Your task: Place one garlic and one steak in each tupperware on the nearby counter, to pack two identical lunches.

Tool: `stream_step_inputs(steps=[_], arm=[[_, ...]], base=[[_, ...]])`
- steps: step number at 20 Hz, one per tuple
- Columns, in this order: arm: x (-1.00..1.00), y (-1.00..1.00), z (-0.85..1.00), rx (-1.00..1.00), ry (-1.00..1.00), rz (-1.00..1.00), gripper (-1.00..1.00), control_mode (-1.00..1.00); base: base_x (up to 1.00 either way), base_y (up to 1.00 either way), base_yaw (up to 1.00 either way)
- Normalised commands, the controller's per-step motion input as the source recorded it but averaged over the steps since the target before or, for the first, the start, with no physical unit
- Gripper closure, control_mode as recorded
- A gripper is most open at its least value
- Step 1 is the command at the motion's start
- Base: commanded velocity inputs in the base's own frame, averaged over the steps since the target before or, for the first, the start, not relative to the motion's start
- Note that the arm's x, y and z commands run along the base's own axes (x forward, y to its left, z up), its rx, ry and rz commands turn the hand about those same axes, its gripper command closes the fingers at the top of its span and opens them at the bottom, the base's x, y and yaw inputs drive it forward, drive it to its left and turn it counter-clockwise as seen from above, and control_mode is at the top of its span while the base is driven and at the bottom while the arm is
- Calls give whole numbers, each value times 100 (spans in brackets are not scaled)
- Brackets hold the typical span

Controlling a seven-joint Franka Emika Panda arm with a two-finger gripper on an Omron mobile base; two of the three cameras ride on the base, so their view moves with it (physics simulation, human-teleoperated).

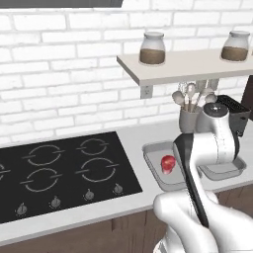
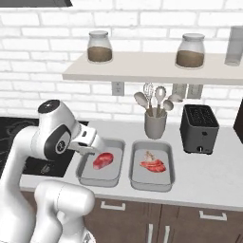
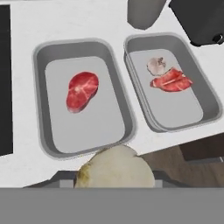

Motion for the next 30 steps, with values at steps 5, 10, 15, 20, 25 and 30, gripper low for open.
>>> stream_step_inputs(steps=[5,10,15,20,25,30], arm=[[16,-16,-51,0,18,-3,100,-100],[36,-8,-56,0,12,-1,100,-100],[44,0,-59,0,13,0,100,-100],[40,-3,-47,0,7,-1,100,-100],[42,-8,-33,0,0,-1,100,-100],[44,-4,-39,0,0,0,100,-100]], base=[[0,0,0],[0,0,0],[0,0,0],[0,0,0],[0,0,0],[0,0,0]])
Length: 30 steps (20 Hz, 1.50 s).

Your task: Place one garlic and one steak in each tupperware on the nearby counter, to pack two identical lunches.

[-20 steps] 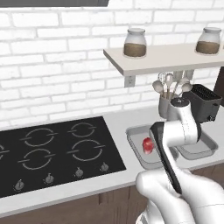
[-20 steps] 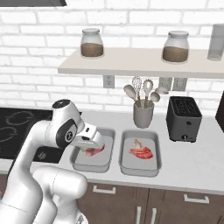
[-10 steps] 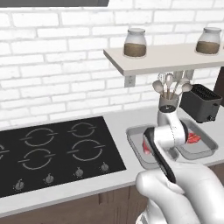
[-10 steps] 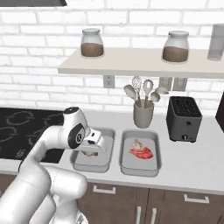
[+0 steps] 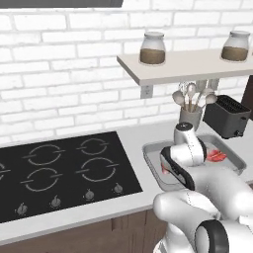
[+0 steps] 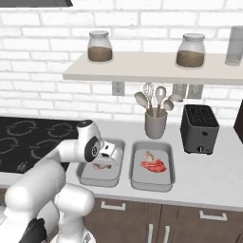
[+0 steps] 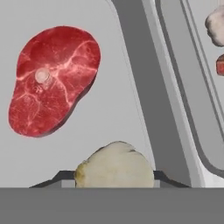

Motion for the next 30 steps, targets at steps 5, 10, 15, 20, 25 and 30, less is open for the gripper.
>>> stream_step_inputs(steps=[5,10,15,20,25,30], arm=[[42,0,-46,0,0,0,100,-100],[2,0,-30,0,0,0,-100,-100],[0,0,-1,0,0,0,-100,-100],[-41,0,33,0,-11,0,-100,-100],[-86,10,94,-1,-32,0,-100,-100],[-84,29,81,-9,-37,0,-100,-100]], base=[[0,0,0],[0,0,0],[0,0,0],[0,0,0],[0,0,0],[0,0,0]])
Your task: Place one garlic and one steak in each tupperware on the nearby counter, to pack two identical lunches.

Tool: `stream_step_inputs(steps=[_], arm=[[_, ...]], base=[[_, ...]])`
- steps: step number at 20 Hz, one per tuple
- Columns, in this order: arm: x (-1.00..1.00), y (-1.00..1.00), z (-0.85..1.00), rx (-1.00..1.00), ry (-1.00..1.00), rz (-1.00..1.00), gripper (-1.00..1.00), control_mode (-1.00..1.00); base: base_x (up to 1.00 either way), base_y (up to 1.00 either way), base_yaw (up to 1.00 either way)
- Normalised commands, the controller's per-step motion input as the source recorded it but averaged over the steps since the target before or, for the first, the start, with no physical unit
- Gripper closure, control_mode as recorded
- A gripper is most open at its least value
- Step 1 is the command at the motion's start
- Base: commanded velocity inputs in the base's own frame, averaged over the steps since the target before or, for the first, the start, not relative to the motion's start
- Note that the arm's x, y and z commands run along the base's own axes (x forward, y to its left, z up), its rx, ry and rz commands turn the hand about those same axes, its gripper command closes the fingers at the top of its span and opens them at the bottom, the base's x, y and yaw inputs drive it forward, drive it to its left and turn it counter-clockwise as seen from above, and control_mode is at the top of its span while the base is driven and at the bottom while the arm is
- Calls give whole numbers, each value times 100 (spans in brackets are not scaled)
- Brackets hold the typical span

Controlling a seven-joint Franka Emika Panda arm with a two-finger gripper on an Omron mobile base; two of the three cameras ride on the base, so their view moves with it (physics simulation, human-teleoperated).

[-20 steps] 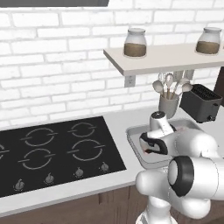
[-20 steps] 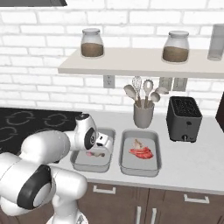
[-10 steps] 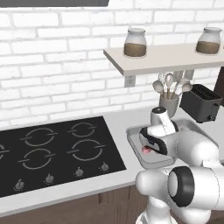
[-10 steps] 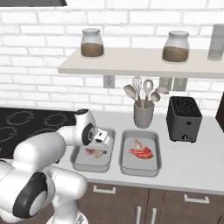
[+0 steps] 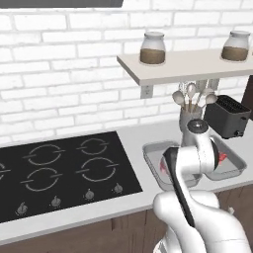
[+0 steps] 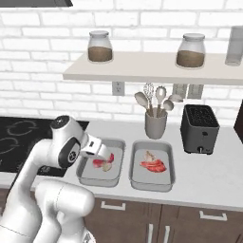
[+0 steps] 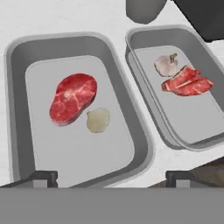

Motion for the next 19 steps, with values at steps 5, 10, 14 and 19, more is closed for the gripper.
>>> stream_step_inputs(steps=[5,10,14,19], arm=[[-62,50,91,-15,-40,0,-100,-100],[-45,46,59,-12,-33,0,-100,-100],[-54,19,7,-1,-28,1,-100,-100],[-45,-14,0,11,-16,0,-100,-100]], base=[[0,0,0],[0,0,0],[0,0,0],[0,0,0]])
